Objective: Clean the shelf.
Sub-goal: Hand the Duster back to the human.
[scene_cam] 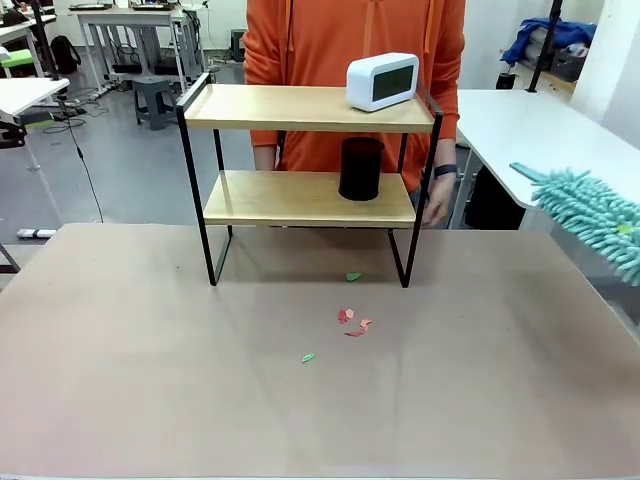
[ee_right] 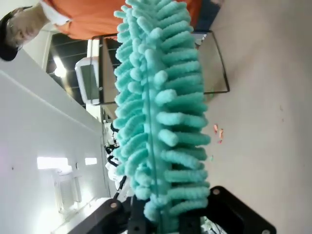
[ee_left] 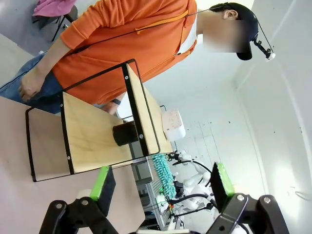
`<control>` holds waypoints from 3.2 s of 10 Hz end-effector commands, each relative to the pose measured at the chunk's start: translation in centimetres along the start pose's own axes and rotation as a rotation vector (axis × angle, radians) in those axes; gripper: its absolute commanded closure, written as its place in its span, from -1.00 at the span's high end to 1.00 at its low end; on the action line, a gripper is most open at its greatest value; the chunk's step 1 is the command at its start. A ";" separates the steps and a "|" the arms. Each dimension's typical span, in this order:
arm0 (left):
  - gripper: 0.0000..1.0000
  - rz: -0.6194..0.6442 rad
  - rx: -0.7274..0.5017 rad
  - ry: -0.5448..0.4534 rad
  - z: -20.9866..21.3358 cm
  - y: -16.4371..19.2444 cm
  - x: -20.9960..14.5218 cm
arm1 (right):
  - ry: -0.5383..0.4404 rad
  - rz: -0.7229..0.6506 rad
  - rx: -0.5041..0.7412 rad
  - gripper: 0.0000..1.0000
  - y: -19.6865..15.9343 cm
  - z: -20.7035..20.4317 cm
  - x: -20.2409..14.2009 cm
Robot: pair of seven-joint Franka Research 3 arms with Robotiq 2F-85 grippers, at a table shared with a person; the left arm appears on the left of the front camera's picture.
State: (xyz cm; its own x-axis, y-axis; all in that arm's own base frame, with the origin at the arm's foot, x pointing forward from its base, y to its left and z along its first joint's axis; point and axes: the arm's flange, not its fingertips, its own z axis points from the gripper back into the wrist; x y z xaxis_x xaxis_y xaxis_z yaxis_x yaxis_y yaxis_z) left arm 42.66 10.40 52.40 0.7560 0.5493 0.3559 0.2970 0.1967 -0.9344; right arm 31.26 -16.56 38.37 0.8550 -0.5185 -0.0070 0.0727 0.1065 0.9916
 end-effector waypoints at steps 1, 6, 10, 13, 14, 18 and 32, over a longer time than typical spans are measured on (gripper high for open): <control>1.00 0.007 -0.004 0.011 0.0 -0.3 0.1 | 0.006 0.029 0.020 -1.00 1.2 0.7 -0.5; 1.00 0.007 -0.004 0.011 0.0 -0.3 0.1 | 0.006 0.029 0.020 -1.00 1.2 0.7 -0.5; 1.00 0.007 -0.004 0.011 0.0 -0.3 0.1 | 0.006 0.029 0.020 -1.00 1.2 0.7 -0.5; 1.00 0.007 -0.004 0.011 0.0 -0.3 0.1 | 0.006 0.029 0.020 -1.00 1.2 0.7 -0.5; 1.00 0.007 -0.004 0.011 0.0 -0.3 0.1 | -0.002 0.024 0.016 -0.66 0.9 0.5 -0.2; 1.00 0.007 -0.004 0.011 0.0 -0.3 0.1 | 0.009 0.026 0.011 1.00 1.2 0.0 0.0; 1.00 0.151 0.060 0.472 -5.1 6.0 -13.2 | 0.064 0.111 -0.060 1.00 5.3 -17.8 -2.5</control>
State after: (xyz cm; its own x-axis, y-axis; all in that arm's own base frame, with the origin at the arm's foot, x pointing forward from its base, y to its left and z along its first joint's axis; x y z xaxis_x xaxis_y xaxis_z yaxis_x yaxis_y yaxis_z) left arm 37.41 0.57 41.41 0.9721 0.1548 0.1760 0.1452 0.1914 -0.9707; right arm 38.93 -0.49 40.70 0.9048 -0.4202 0.0682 -0.0027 0.1545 0.9880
